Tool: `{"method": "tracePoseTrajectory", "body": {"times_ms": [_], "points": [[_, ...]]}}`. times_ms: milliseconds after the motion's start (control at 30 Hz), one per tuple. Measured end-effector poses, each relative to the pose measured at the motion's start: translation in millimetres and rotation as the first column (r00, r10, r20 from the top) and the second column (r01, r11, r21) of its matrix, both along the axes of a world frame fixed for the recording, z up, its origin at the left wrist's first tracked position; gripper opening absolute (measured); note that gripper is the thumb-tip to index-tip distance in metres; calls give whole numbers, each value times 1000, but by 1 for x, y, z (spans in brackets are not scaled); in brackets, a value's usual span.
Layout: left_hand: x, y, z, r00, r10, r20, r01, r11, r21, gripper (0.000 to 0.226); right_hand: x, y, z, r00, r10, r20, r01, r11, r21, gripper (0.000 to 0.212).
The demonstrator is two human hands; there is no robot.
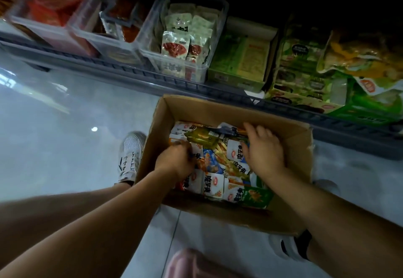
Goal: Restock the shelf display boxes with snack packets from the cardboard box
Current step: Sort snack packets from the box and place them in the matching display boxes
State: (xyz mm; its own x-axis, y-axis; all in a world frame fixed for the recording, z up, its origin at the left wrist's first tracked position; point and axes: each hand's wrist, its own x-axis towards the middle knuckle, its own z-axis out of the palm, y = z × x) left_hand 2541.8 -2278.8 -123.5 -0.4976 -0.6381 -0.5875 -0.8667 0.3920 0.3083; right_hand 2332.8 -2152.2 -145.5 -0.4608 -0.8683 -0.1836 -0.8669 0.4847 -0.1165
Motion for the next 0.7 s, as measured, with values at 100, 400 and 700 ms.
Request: {"method": "tracePoseTrajectory", "body": {"times_ms": [100, 400, 700], "points": [[-2, -1, -2, 1000, 16, -21, -16, 1000, -1, 21, -4, -6, -6, 971, 37, -235, -24, 998, 61, 27], [-7, 11, -4, 997, 73, -36, -68, 991, 111, 18, 6, 9, -22, 960, -184, 211, 184, 983, 17, 22], [-12, 17, -2, 985, 153, -77, -137, 973, 183, 21, 16, 12, -17, 799, -303, 519, 303, 949, 88, 67]]}}
